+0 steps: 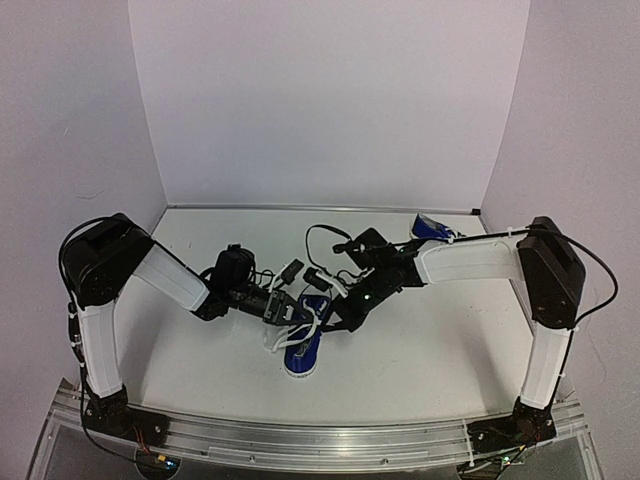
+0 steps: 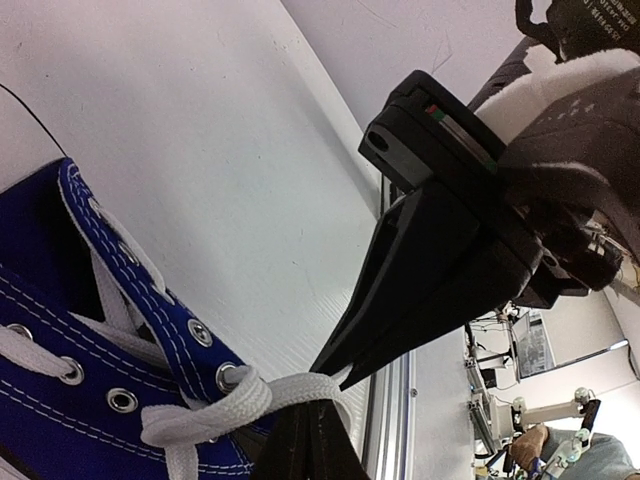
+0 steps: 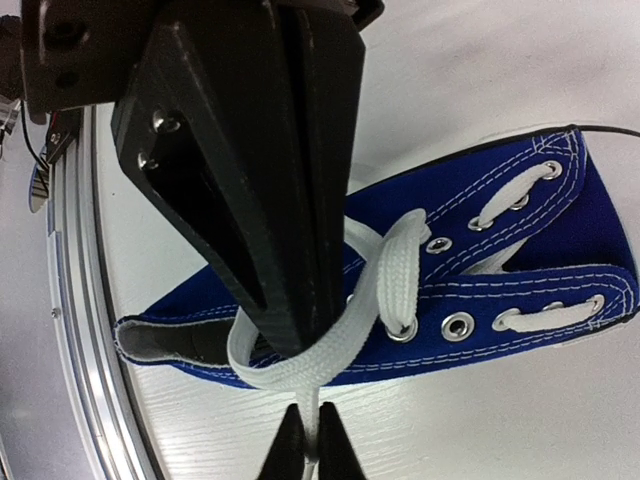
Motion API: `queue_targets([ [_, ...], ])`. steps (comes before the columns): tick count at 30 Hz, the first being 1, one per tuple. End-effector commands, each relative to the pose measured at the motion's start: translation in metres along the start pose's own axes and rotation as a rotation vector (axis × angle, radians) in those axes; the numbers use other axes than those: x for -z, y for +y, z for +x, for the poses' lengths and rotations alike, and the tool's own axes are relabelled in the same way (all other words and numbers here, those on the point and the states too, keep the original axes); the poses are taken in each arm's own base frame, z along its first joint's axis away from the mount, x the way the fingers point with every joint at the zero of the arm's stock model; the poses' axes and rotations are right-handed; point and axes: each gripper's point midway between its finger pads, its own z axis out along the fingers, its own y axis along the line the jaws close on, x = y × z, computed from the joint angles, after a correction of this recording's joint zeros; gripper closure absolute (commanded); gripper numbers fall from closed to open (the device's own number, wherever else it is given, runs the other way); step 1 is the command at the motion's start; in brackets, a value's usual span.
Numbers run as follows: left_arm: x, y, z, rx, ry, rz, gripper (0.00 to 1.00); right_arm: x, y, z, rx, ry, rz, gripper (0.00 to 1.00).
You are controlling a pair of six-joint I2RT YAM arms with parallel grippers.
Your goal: Tie the shoes
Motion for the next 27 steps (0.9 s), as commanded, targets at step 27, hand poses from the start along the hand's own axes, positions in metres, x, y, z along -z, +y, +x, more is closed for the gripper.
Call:
queue_targets([
  [27,0.119,0.030,0.032,0.097,-0.122,-0.869,0.54,0.023,0.004,0.010,-0.075,-0.075,0.081,1.00],
])
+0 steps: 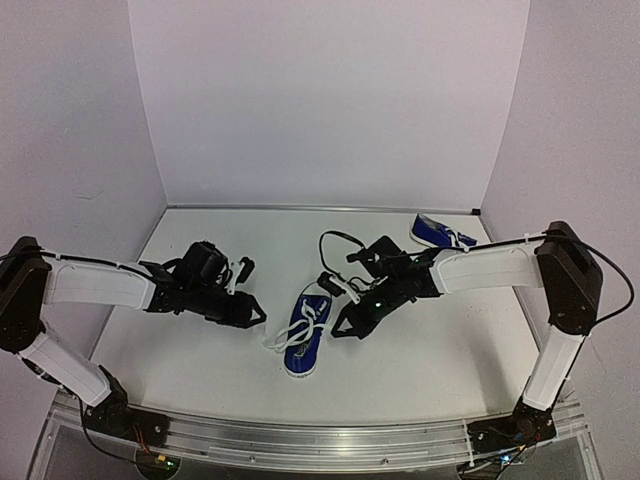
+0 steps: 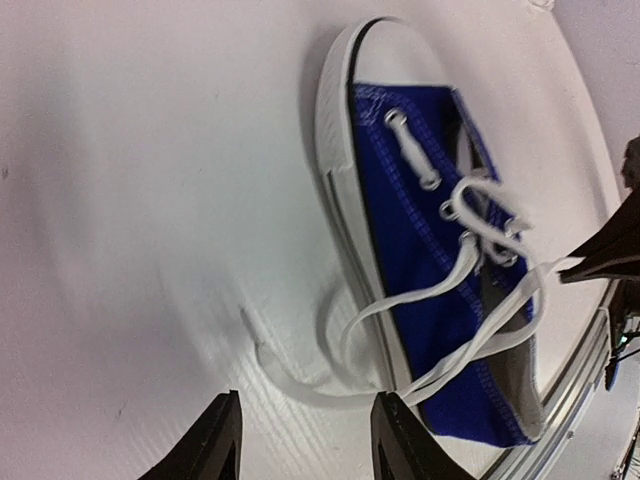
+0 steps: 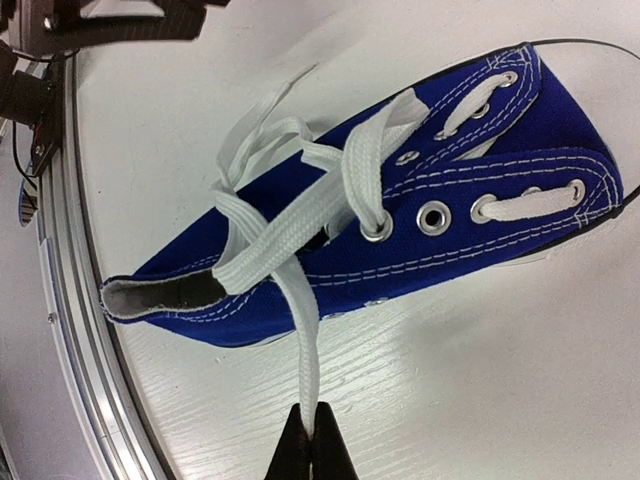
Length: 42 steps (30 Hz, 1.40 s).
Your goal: Tie the shoes
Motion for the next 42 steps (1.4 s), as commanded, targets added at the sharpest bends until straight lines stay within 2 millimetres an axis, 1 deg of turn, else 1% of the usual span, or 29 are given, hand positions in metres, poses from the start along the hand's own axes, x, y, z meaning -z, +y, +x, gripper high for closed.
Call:
queue_targets([
  [1,0.007,0.009,0.008,0.019,-0.011,-0.085,0.54,0.012,0.006,-0.014,0.019,-0.064,0.014,1.00],
  [4,0.001,0.006,0.013,-0.005,0.008,-0.107,0.56,0.012,0.006,-0.014,0.020,-0.067,0.014,1.00],
  [7,-0.005,0.000,0.015,-0.041,0.023,-0.130,0.58,0.012,0.006,-0.014,-0.008,-0.069,0.014,1.00],
  [13,-0.017,-0.005,0.020,-0.096,0.055,-0.191,0.63,0.014,0.005,-0.015,-0.016,-0.076,0.022,1.00],
  [20,-0.032,-0.002,0.013,-0.148,0.061,-0.274,0.65,0.014,0.005,-0.015,-0.015,-0.082,0.021,1.00],
  [22,-0.037,0.001,0.016,-0.159,0.085,-0.294,0.66,0.014,0.006,-0.014,-0.015,-0.080,0.019,1.00],
  [25,-0.047,0.004,0.023,-0.176,0.128,-0.318,0.67,0.014,0.005,-0.013,-0.016,-0.080,0.026,1.00],
  [27,-0.049,0.005,0.030,-0.179,0.152,-0.325,0.69,0.014,0.003,-0.011,-0.022,-0.077,0.034,1.00],
  [32,-0.045,0.016,0.046,-0.182,0.219,-0.379,0.70,0.011,-0.003,-0.004,-0.044,-0.065,0.059,1.00],
  [34,-0.045,0.018,0.052,-0.170,0.238,-0.382,0.73,0.008,-0.008,-0.003,-0.058,-0.063,0.075,1.00],
  [38,-0.051,0.020,0.060,-0.154,0.259,-0.373,0.91,-0.003,-0.025,0.004,-0.116,-0.053,0.118,1.00],
  [40,-0.056,0.017,0.058,-0.149,0.251,-0.357,0.99,-0.007,-0.039,0.006,-0.158,-0.057,0.150,1.00],
  [42,-0.058,0.015,0.052,-0.147,0.225,-0.350,1.00,-0.009,-0.050,0.006,-0.194,-0.072,0.166,1.00],
])
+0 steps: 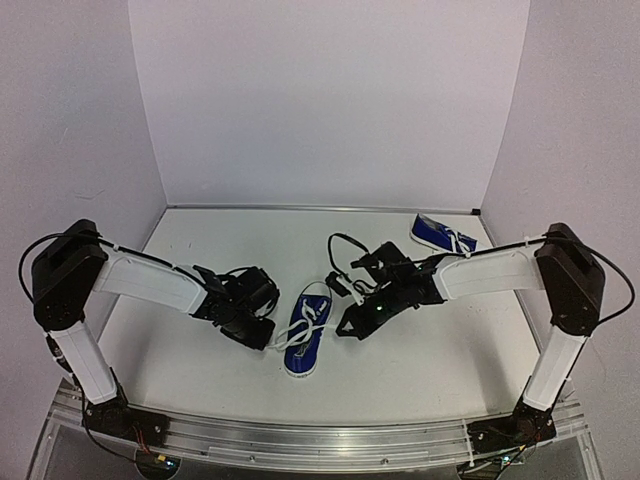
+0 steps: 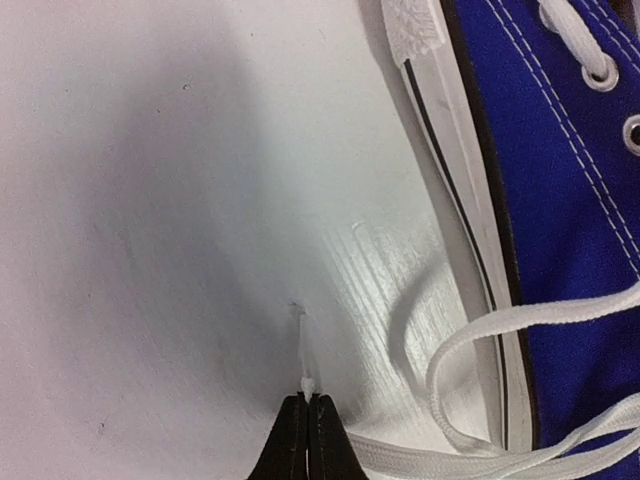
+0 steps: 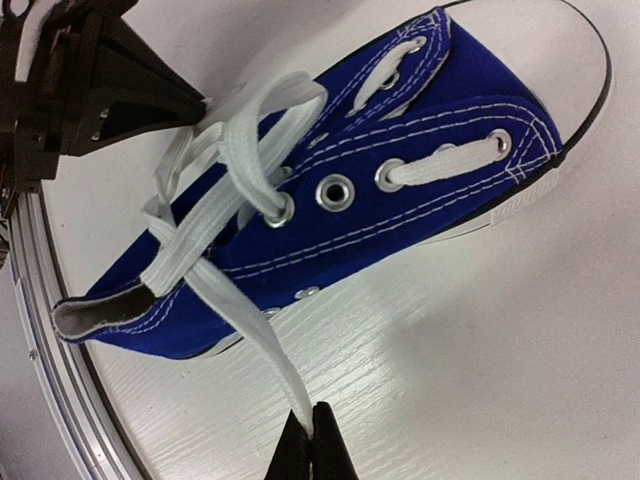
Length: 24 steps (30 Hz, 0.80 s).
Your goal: Tie the shoes
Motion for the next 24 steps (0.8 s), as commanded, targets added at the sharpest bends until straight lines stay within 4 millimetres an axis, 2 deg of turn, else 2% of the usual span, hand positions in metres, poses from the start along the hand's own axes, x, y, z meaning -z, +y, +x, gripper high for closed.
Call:
queue_targets([
  [1,-0.007,-0.007,-0.004,0.011,-0.007,0.023,1.00,-0.014,-0.031,-0.005,-0.093,-0.039,0.071,1.00],
  [5,-0.003,-0.023,-0.029,-0.006,-0.093,0.092,1.00,-0.033,-0.039,-0.013,-0.110,-0.045,0.058,1.00],
  [8,0.000,-0.040,-0.046,-0.015,-0.145,0.166,1.00,-0.042,-0.039,-0.028,-0.104,-0.071,0.037,1.00],
  [12,0.000,-0.048,-0.062,0.015,-0.191,0.234,1.00,-0.047,-0.038,-0.048,-0.096,-0.099,0.021,1.00],
  [18,0.006,-0.045,-0.087,0.096,-0.281,0.382,1.00,-0.047,-0.042,-0.050,-0.102,-0.106,0.030,1.00],
  [22,0.002,-0.046,-0.089,0.085,-0.272,0.397,1.00,-0.042,-0.048,-0.055,-0.116,-0.122,0.042,1.00],
  [24,0.004,-0.037,-0.091,0.118,-0.273,0.398,1.00,-0.035,-0.052,-0.058,-0.129,-0.135,0.054,1.00],
])
